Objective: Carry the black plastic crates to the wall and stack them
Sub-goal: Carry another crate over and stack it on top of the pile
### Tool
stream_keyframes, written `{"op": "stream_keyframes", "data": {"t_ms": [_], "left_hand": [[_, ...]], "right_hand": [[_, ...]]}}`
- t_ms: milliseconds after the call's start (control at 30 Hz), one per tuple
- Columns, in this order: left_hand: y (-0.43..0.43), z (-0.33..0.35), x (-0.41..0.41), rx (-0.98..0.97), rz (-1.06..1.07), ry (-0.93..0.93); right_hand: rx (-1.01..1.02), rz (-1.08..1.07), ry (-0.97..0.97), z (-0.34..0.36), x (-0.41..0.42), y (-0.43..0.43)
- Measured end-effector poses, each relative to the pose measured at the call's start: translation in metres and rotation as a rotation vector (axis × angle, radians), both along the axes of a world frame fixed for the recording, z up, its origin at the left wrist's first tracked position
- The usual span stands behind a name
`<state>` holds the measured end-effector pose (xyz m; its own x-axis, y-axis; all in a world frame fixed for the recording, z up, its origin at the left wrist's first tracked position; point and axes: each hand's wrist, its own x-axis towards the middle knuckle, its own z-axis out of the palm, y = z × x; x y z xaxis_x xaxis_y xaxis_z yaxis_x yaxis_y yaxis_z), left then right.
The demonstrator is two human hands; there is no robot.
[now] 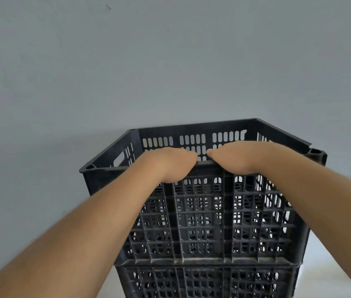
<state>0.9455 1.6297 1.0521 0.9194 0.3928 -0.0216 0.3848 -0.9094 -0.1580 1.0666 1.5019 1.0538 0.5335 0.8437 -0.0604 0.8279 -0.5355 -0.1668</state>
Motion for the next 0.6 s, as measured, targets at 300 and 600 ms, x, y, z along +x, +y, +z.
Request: {"op": "stream_keyframes", "data": {"t_ms": [300,600], "left_hand": [[-0.002,0.017,-0.007,-0.157,0.0,0.056],[0.033,0.042,-0.011,-0.276,0.191,-0.115]], "right_hand": [[-0.096,0.094,-0.008,0.015,-0.001,-0.005],[0.077,0.032,-0.047,0.047,0.051,-0.025]]}}
